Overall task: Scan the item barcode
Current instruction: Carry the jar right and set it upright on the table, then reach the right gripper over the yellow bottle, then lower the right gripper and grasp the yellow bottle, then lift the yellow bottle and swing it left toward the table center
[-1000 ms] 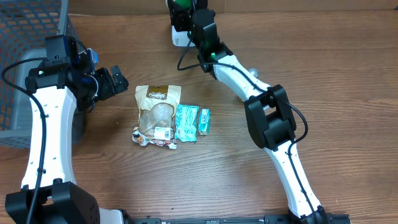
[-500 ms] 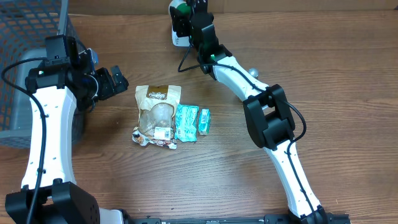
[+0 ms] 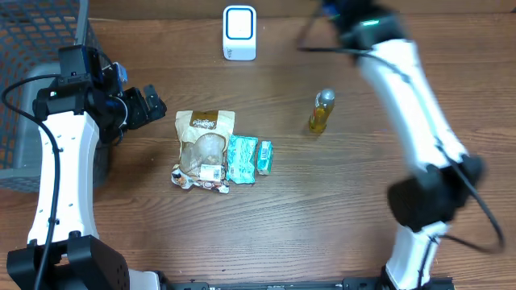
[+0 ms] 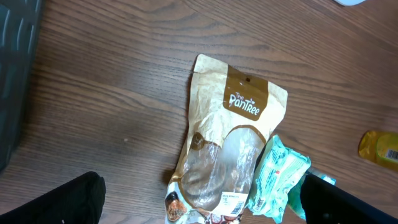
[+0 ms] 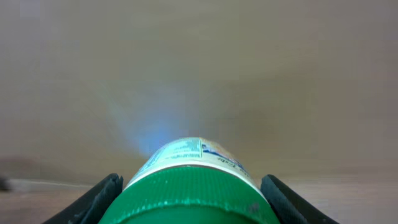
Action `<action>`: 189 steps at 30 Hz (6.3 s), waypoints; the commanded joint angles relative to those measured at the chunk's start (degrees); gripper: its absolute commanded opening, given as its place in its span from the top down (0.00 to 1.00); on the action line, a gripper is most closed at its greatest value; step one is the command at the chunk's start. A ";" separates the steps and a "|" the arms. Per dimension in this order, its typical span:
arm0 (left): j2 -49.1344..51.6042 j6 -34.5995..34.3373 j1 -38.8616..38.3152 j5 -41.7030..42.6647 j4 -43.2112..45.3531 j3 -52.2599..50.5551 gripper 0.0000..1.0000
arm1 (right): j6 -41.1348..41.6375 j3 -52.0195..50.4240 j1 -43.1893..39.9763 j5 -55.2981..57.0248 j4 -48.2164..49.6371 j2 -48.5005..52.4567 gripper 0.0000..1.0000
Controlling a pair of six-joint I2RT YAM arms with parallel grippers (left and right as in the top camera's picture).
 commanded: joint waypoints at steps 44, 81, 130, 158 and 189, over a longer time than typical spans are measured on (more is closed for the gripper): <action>-0.31 1.51 -0.17 0.48 0.00 1.42 0.00 | 1.33 -33.51 -20.94 -2.47 -22.27 -1.95 0.00; -0.31 1.51 -0.17 0.48 -0.02 1.42 0.01 | -2.27 -22.10 -0.72 -9.68 -35.50 -8.94 0.00; -0.31 1.51 -0.17 0.48 0.00 1.42 0.00 | -0.59 -36.41 3.21 -4.46 -19.28 -8.94 0.24; -0.31 1.53 -0.17 0.48 0.00 1.42 0.00 | 0.74 -40.65 3.19 -2.45 -16.15 -8.94 0.40; -0.31 1.51 -0.17 0.48 0.00 1.42 0.00 | 0.76 -36.20 0.81 -10.36 -16.44 -10.25 0.66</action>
